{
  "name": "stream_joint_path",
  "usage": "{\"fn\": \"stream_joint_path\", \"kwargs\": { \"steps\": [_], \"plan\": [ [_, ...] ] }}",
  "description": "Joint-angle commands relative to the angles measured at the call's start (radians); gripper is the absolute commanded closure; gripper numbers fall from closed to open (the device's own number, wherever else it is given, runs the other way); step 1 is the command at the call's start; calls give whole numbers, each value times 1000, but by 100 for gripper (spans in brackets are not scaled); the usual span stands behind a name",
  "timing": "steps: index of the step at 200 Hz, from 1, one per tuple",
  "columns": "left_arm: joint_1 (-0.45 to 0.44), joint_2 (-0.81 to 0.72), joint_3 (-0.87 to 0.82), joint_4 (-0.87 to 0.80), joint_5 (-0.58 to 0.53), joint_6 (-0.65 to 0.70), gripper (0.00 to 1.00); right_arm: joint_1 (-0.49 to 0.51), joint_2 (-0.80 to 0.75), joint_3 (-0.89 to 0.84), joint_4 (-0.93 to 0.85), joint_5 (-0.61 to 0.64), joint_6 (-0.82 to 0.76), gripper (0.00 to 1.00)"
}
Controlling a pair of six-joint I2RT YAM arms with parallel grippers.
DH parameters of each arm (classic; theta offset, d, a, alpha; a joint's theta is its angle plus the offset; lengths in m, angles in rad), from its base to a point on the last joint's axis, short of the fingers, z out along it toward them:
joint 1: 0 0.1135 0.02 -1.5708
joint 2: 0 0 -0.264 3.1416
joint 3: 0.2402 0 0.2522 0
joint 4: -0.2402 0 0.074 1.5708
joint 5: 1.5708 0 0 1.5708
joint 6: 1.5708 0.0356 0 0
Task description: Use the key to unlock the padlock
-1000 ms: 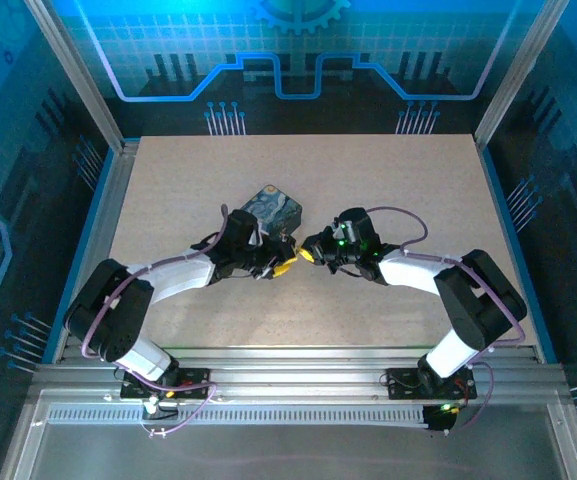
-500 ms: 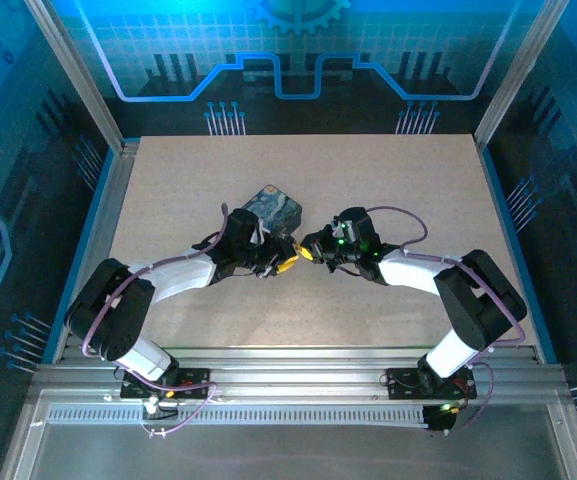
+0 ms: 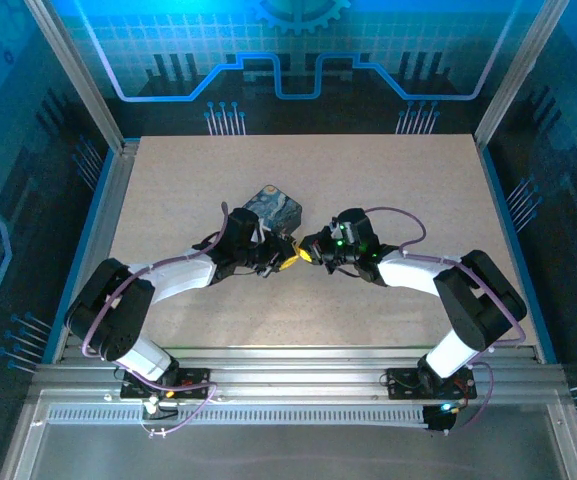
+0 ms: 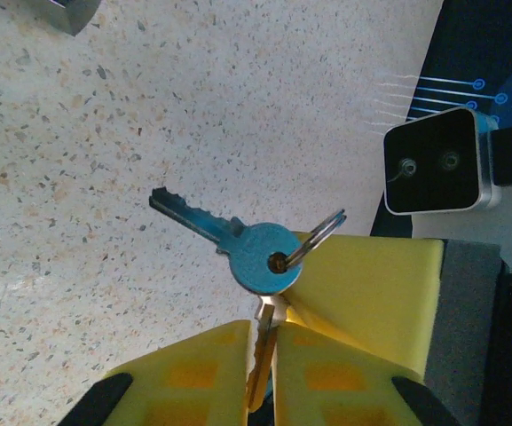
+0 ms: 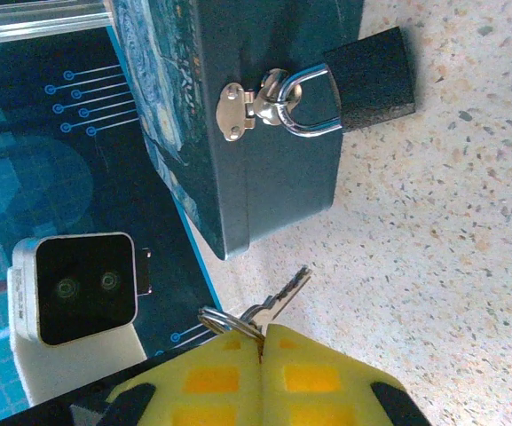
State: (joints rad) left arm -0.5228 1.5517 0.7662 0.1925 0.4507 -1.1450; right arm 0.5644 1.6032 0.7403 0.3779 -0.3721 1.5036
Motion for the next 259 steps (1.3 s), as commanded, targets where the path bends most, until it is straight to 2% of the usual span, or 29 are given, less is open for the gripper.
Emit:
{"fn": "stream_joint_path", "kwargs": {
  "steps": [1, 24, 33, 55, 74, 105, 140, 160, 179, 205, 259],
  "plan": [
    [8, -6, 8, -37, -31, 48, 92, 15, -37, -19, -8, 5, -12, 100],
    [21, -28, 3, -89, -39, 111, 100, 14, -52, -25, -36, 18, -41, 99],
    [29, -34, 2, -104, -32, 145, 100, 14, -59, -24, -48, 21, -59, 97],
    [44, -38, 22, -165, 12, 262, 100, 13, -87, -20, -102, 47, -119, 85],
    [48, -42, 44, -234, 32, 363, 100, 2, -128, -7, -230, 81, -203, 73],
    [49, -23, 98, -342, 104, 502, 100, -43, -198, 3, -355, 116, -385, 63],
    [49, -11, 165, -457, 174, 649, 100, -68, -192, 108, -509, -6, -783, 61],
    [49, -18, 182, -474, 221, 715, 100, -97, -173, 128, -501, -170, -894, 60],
    [50, -31, 186, -472, 278, 773, 100, -117, -173, 132, -479, -272, -994, 61],
    [50, -51, 194, -474, 320, 819, 100, -140, -163, 134, -479, -363, -1102, 61],
    [49, -58, 209, -494, 364, 843, 100, -164, -90, 128, -406, -522, -1141, 64]
  ]
}}
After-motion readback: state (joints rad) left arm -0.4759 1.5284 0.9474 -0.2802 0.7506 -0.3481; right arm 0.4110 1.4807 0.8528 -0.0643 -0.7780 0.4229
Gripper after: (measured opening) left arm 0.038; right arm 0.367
